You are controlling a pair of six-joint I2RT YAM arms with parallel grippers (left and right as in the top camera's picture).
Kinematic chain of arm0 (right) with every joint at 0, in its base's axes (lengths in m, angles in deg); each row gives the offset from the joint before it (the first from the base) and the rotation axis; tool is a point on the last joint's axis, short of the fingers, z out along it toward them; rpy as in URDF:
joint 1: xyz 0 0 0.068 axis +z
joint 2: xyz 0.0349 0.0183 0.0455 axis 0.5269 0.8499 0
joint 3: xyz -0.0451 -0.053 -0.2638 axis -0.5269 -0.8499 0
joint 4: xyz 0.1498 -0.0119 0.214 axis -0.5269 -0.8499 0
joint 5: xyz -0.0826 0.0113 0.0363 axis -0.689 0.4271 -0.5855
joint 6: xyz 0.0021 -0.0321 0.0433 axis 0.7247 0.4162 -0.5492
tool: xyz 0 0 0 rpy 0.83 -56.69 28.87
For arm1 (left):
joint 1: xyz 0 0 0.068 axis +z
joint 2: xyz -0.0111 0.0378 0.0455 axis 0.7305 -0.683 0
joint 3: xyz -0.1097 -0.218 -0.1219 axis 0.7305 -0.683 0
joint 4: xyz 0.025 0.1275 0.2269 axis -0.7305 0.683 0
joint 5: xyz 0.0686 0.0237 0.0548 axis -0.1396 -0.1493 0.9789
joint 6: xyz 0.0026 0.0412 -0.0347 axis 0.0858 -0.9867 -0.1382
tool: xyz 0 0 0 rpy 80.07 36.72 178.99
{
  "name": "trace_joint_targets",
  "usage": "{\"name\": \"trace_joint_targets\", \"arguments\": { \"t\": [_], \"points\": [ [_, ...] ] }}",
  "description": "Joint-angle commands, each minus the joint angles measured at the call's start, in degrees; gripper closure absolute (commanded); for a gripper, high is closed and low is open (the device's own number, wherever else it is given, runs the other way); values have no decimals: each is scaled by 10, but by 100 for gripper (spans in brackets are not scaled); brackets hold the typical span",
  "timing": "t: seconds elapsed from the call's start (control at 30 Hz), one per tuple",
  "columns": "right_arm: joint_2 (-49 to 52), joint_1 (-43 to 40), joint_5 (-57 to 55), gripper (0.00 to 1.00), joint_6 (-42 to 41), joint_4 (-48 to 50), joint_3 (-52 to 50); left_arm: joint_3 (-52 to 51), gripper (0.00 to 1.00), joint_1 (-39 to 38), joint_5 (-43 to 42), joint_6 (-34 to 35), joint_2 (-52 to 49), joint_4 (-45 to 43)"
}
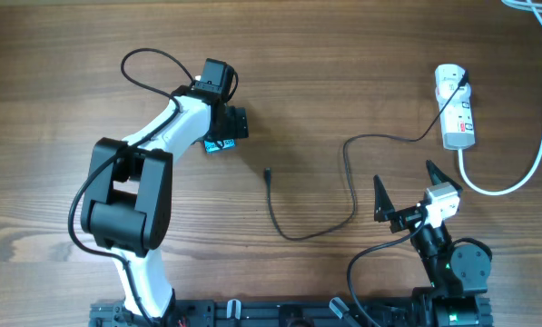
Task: Plug charger to phone and switch on socket
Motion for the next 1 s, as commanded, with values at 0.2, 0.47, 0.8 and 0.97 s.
{"name": "trace_joint_targets", "arguments": {
  "t": [0.2,0.47,0.8,0.97],
  "points": [
    [-5,-2,-4,0,10,2,-1,-17,0,1,-9,5,-12,2],
    [-2,-2,-4,0,10,2,-1,-17,0,1,-9,5,-12,2],
    [8,-2,-4,0,11,2,-1,-17,0,1,-9,5,-12,2],
    [8,-2,-4,0,10,2,-1,-17,0,1,-9,5,-12,2]
  ]
}}
